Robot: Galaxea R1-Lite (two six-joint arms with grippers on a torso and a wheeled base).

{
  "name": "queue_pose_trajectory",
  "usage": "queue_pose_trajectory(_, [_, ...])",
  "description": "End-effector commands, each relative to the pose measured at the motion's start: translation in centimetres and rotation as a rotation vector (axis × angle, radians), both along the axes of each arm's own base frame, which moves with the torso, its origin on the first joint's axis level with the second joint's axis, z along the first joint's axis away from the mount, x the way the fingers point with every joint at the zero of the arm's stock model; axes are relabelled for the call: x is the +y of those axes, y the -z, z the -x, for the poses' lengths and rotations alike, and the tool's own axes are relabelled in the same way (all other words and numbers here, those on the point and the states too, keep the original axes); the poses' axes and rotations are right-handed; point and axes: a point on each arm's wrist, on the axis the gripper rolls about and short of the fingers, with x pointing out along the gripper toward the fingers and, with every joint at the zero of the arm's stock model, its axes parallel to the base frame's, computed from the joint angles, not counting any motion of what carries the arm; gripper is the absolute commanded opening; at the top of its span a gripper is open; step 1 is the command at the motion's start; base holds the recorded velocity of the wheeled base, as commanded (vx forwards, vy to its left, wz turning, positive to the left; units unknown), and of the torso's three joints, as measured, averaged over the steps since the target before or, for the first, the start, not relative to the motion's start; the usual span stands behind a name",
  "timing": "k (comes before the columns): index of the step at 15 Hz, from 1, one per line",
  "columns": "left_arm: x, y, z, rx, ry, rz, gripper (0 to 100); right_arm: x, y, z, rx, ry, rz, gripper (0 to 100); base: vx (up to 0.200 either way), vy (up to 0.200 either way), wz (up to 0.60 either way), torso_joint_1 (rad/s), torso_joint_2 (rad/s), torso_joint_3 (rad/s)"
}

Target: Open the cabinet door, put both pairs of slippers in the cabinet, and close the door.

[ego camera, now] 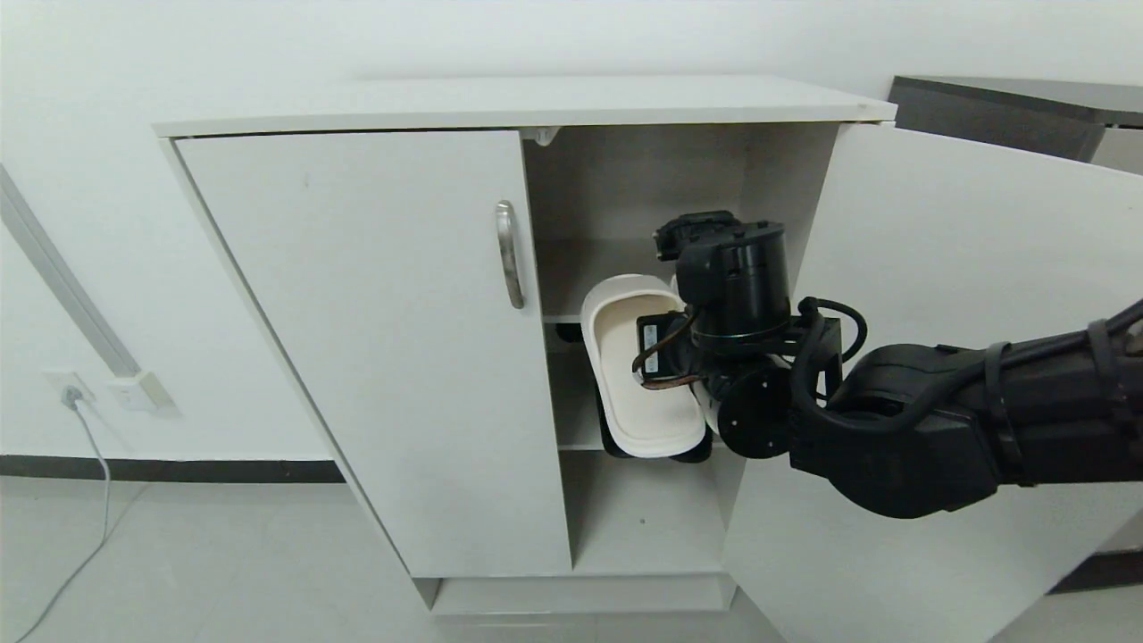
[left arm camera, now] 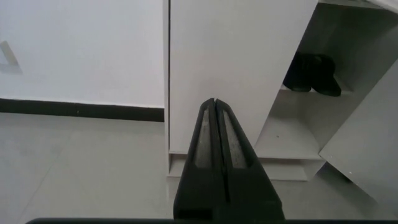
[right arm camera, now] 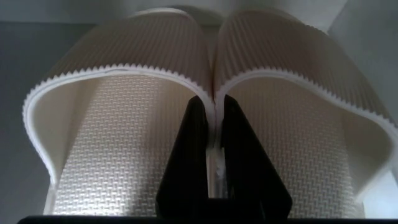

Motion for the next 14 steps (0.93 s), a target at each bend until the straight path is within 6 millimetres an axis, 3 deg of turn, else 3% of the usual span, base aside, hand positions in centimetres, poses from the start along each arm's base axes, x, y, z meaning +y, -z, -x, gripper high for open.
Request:
queue_pose_trajectory(1, [0.0,0.0,0.0,0.001,-0.001,0.001,0,0.0,0.1,0.0,0.003,-0.001,0.003,0,0.2,0.0,0.0,0.007,-0.01,0.002])
queue_pose_trajectory(6, [0.0,0.0,0.0,0.0,0.001,0.001,0,0.3,0.8,-0.5,0.013,0.0,0.018,0,0.2,0.0,0.0,0.001,0.01,0.003])
queue_pose_trajectory(10, [0.0,0.0,0.0,0.001,0.001,0.001,0,0.8,0.6,-3.8,-0.013,0.045,-0.017,0,0.0,0.0,0.0,0.0,0.0,0.0])
queue_pose_trajectory(14, [0.0,0.0,0.0,0.001,0.001,0.001,0,0.9,0.0,-5.1,0.001,0.057,-0.011,0,0.0,0.0,0.0,0.0,0.0,0.0])
